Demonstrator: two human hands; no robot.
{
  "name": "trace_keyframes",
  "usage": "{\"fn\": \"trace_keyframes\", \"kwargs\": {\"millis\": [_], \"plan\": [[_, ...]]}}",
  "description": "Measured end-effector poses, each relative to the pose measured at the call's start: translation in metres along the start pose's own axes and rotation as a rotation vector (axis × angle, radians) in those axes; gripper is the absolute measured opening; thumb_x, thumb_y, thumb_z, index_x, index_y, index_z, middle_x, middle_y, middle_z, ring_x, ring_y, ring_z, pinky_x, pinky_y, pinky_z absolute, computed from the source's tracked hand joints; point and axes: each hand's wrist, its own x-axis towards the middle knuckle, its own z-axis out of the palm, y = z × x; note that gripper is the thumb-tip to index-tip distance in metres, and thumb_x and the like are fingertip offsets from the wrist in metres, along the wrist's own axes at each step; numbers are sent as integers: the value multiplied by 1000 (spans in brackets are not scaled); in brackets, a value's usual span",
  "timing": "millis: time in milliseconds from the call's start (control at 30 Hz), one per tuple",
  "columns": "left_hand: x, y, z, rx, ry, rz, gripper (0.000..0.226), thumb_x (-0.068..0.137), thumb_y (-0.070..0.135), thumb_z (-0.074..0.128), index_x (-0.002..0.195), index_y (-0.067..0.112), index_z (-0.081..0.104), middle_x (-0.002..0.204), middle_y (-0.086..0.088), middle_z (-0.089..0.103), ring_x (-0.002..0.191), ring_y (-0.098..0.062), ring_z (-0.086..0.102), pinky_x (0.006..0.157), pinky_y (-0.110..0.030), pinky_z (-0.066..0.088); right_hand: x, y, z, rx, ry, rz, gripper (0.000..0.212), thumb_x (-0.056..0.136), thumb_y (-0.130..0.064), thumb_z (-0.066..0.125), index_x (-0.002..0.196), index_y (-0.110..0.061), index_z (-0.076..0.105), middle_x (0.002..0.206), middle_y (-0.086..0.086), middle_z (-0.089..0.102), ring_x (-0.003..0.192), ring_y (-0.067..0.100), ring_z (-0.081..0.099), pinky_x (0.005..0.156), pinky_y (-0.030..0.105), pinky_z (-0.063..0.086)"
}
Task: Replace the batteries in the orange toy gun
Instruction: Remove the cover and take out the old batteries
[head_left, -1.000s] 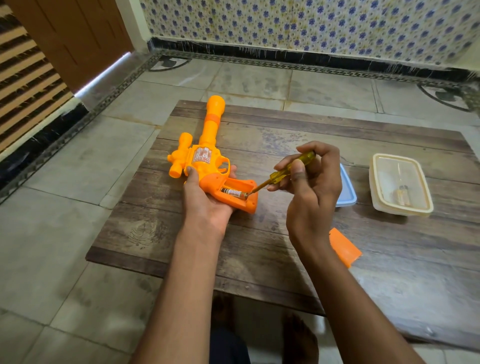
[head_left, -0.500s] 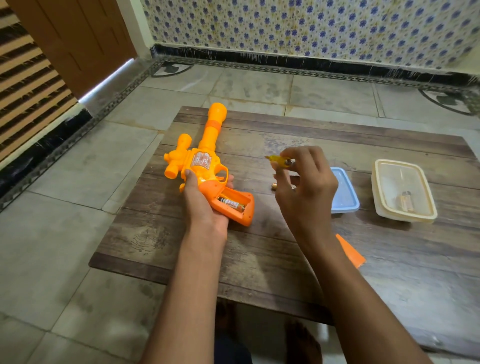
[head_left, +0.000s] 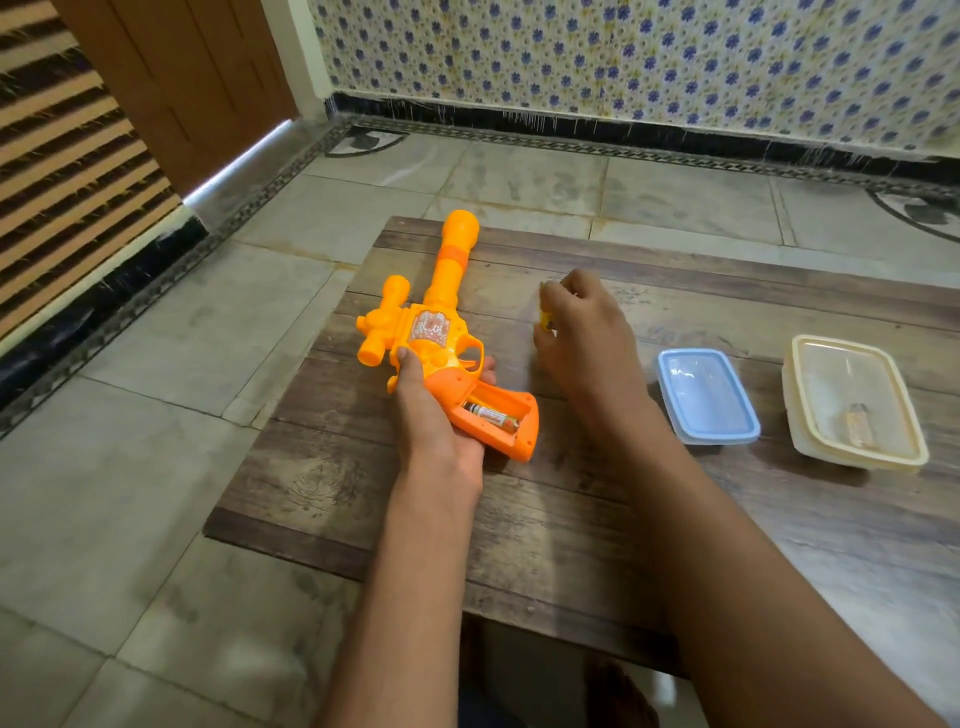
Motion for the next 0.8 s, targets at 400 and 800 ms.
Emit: {"fn": "trace_keyframes", "kwargs": {"millis": [400, 800], "plan": [[4, 4, 0, -72, -15, -29, 64, 103, 60, 42, 134, 7, 59, 126, -31, 67, 82, -31, 71, 92, -49, 55, 15, 2, 9, 82, -304, 10, 37, 97, -5, 61, 133, -7, 67, 124, 15, 57, 111, 31, 61, 95, 41, 51], [1, -2, 4, -9, -58, 13, 53, 103, 59, 42, 111, 12, 66, 94, -12, 71, 82, -26, 69, 77, -43, 58, -60, -43, -66, 233, -397, 15, 11, 82, -16, 75, 91, -16, 82, 88, 5, 73, 79, 20, 67, 75, 37, 52]]}}
